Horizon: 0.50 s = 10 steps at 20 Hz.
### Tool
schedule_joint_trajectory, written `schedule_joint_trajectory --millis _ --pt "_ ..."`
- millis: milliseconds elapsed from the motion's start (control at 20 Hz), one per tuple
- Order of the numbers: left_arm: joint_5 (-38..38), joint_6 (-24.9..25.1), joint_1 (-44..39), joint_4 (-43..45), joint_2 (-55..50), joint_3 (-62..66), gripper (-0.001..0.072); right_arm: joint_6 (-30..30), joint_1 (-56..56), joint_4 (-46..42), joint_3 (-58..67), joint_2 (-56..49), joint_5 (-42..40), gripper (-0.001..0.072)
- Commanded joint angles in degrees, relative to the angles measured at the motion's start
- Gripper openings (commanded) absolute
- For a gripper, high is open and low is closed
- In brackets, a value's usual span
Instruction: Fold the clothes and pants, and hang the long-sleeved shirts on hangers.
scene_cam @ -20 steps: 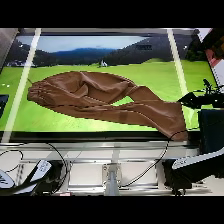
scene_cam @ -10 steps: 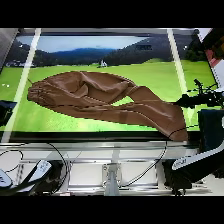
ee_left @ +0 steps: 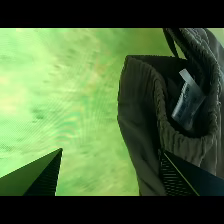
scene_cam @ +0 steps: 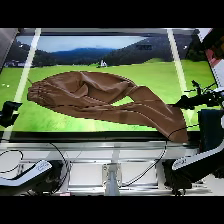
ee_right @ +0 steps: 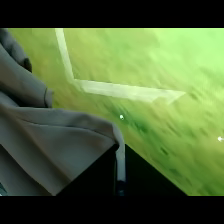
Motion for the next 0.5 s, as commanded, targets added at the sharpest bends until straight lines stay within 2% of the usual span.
schedule_joint_trajectory --millis 0,150,350,400,450 --pt "4.74 5.40 -3.80 -6.14 -4.83 0.00 0.0696 3.52 0.04 3.87 0.13 0.85 3.69 0.0013" --pt "10.73 10.58 -7.61 -8.31 -8.33 0.02 0.0695 5.01 0.04 5.11 0.13 1.86 4.55 0.0013" --pt "19.82 13.22 -11.80 -10.40 -12.20 0.11 0.0691 6.01 0.04 5.09 0.17 3.63 4.61 0.0013" --pt "21.46 13.25 -12.74 -10.56 -13.09 0.20 0.0682 6.01 0.04 5.09 0.17 4.07 4.66 0.0013" --pt "22.73 13.25 -13.62 -10.95 -13.70 0.24 0.0627 6.01 0.04 5.09 0.17 4.35 4.79 0.0013"
